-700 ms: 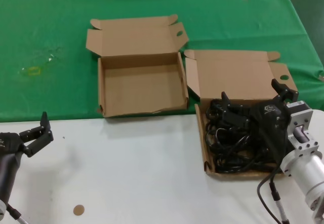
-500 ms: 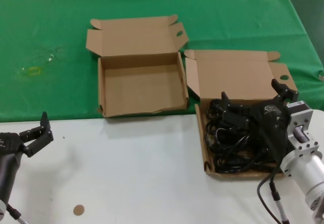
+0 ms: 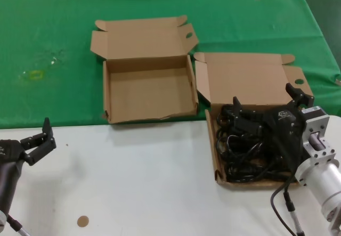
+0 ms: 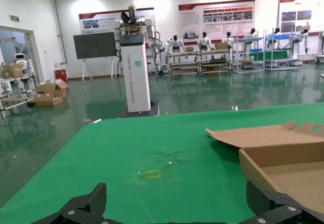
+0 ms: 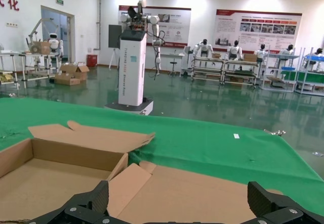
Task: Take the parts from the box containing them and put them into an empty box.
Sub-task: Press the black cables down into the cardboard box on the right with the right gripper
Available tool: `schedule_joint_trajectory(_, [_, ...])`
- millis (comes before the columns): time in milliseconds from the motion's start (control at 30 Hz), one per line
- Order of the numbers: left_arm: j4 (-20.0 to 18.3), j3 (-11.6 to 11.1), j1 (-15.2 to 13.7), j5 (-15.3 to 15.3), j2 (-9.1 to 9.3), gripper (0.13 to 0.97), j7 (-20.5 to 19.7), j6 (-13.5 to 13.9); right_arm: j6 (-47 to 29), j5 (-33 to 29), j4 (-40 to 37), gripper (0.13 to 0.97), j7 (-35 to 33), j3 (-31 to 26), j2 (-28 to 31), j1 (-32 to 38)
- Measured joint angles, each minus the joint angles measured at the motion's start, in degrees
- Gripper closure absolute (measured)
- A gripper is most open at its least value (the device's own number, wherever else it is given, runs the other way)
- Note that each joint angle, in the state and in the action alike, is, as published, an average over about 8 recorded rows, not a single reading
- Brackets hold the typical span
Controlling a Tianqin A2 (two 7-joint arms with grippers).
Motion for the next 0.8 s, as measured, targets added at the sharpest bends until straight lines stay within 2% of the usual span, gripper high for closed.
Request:
schedule_joint_trajectory(200, [0.0, 0.0, 0.0, 0.0, 0.0, 0.14, 0.0, 0.0, 0.0, 0.0, 0.0, 0.129, 0.0, 0.0, 0.0, 0.0])
schedule_joint_trajectory(500, [0.0, 0.0, 0.0, 0.0, 0.0, 0.215, 0.0, 0.0, 0.0, 0.0, 0.0, 0.129, 0.0, 0.0, 0.0, 0.0])
schedule_joint_trajectory(800, [0.0, 0.0, 0.0, 0.0, 0.0, 0.361, 0.0, 0.0, -0.51, -0.37, -0.35, 0.129, -0.83, 0.54, -0.89, 0.14])
